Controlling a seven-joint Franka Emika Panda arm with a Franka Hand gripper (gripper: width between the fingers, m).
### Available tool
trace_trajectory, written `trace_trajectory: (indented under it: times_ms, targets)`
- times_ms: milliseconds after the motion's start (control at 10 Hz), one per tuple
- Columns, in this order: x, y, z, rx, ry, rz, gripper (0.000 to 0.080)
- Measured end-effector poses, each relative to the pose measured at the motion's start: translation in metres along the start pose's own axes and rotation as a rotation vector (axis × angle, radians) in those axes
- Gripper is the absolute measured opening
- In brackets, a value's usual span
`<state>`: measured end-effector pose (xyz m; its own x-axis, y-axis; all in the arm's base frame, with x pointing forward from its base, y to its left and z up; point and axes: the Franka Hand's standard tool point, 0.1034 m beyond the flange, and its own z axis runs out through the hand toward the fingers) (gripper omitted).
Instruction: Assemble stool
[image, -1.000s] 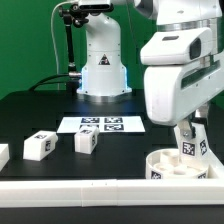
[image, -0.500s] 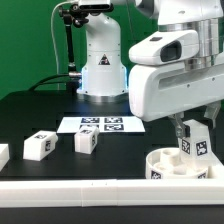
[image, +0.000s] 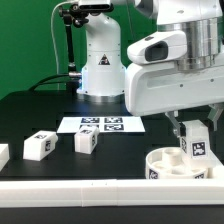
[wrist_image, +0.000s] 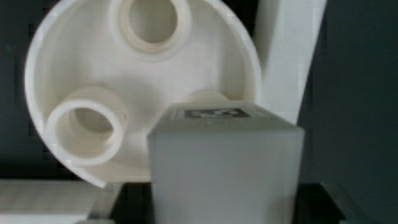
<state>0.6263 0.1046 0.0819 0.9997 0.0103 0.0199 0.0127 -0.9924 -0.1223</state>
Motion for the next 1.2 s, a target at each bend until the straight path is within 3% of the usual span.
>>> trace_trajectory:
  times_ms: [700,1200]
  targets:
    - [-0.0014,-0.0072,0.0029,0.004,0.023,0.612,0.0338]
    - [0.0006,-0.0092,0.0028,0.082,0.005,1.031,0.0338]
